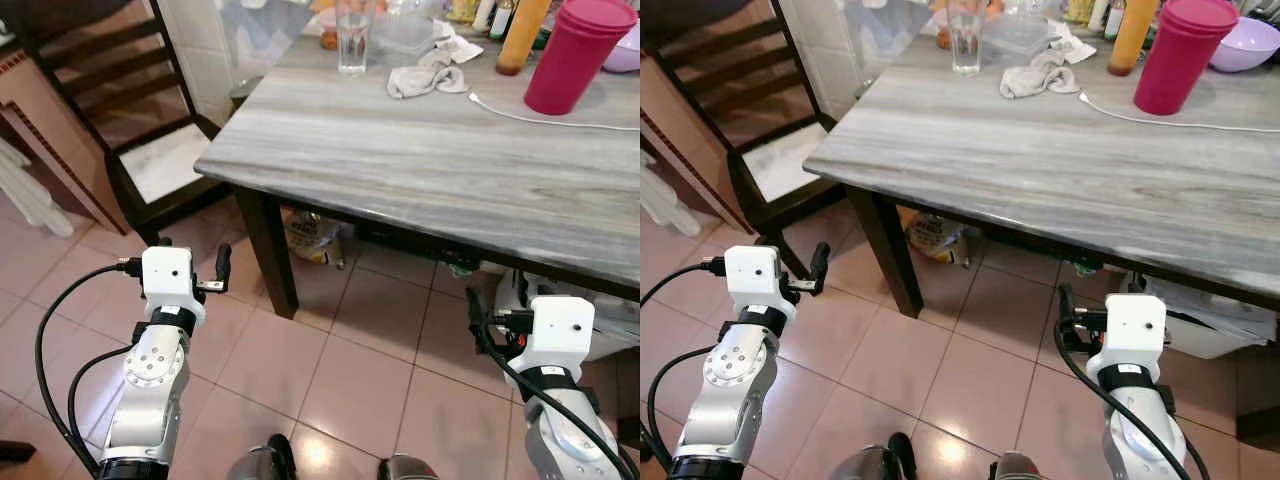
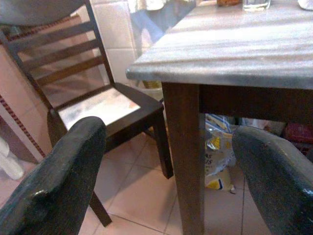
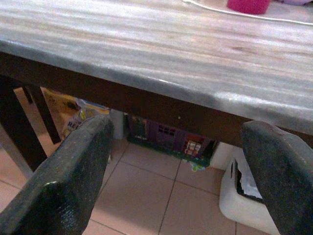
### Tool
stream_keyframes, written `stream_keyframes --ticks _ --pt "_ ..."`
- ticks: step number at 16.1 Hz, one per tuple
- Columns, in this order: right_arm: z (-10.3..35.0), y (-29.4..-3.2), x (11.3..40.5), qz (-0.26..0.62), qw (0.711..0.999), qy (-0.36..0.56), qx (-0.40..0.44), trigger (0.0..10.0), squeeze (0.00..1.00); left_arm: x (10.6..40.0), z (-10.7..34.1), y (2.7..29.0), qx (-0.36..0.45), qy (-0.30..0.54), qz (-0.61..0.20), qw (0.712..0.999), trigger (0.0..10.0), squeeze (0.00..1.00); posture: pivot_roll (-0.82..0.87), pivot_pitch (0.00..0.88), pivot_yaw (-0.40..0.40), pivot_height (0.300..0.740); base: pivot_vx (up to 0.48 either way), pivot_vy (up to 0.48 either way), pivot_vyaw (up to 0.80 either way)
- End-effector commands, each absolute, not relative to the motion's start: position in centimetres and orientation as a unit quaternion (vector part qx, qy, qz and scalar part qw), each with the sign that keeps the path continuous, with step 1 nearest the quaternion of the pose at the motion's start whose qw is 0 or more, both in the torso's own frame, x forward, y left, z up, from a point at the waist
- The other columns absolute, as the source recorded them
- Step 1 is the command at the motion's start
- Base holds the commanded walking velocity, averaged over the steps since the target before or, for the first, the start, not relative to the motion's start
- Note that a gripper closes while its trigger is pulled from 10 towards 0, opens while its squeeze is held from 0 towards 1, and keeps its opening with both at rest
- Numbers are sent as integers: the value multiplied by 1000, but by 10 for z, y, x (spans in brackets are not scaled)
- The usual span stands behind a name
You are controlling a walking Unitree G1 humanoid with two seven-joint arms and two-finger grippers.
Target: Setting the table
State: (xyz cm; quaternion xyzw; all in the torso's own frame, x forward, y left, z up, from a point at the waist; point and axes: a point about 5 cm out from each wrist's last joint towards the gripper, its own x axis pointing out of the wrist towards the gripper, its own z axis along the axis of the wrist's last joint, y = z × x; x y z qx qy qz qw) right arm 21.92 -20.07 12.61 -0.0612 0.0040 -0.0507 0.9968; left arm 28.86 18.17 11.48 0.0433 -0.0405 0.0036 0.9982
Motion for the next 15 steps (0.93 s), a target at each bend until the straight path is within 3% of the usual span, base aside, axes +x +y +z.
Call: stream_keyframes --ticks 1,8,15 --pt "126 -202 218 -62 996 -2 -64 10000 0 286 109 185 49 -32 9 998 10000 0 -326 107 91 740 0 0 0" --pt "127 -204 225 -67 995 -20 -74 10000 0 307 109 171 33 -44 7 998 10000 0 -377 11 88 740 0 0 0" --pt "133 -204 237 -58 994 -40 -80 10000 0 317 114 163 28 -60 -1 998 10000 0 -368 6 102 740 0 0 0"
